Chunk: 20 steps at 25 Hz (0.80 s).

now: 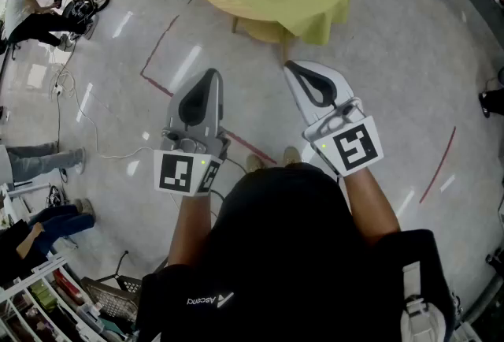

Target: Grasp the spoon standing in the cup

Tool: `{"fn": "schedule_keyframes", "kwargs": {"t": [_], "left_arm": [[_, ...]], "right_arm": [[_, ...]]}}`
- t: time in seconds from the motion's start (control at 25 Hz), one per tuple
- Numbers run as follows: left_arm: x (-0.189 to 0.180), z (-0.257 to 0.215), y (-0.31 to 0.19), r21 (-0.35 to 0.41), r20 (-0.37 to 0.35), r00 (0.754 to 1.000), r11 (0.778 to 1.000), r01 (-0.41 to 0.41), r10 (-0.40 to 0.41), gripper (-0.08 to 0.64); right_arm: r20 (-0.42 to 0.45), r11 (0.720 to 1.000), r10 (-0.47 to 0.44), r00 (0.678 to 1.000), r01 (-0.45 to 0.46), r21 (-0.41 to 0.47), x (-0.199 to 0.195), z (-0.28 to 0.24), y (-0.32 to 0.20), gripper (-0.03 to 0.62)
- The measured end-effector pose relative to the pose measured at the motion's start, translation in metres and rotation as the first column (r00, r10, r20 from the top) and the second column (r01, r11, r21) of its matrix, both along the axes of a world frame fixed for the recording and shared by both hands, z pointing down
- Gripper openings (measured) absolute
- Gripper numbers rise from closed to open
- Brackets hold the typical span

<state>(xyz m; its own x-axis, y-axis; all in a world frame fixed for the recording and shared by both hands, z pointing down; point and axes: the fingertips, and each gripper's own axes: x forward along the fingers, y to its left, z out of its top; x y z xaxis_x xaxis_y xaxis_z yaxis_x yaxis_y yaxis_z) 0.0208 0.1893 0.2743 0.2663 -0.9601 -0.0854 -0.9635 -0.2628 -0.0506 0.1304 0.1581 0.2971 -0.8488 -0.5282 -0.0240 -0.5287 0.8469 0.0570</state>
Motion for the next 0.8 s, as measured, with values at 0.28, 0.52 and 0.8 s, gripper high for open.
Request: {"fn": "schedule_keyframes", "kwargs": {"t": [0.28,0.52,0.8], "left_arm": [[0.015,-0.010,-0.007,0.004,0.004,1.000,1.000,0.019,-0.019,0.011],[0.027,-0.010,-0.025,0.016,0.018,0.998,0.998,0.054,-0.054,0.011],[0.024,-0.012,-0.056,0.023,0.025,0.998,0.998,0.061,-0.062,0.011]], "right_arm": [[0.011,1.000,-0.003,1.000,0.003,0.012,0.016,-0.011,-0.007,0.003],[0.003,1.000,-0.022,1.000,0.022,0.008,0.025,-0.008,-0.025,0.003],[-0.015,1.000,-0.022,1.000,0.022,0.007,0.017,-0.004,-0.062,0.003]]}}
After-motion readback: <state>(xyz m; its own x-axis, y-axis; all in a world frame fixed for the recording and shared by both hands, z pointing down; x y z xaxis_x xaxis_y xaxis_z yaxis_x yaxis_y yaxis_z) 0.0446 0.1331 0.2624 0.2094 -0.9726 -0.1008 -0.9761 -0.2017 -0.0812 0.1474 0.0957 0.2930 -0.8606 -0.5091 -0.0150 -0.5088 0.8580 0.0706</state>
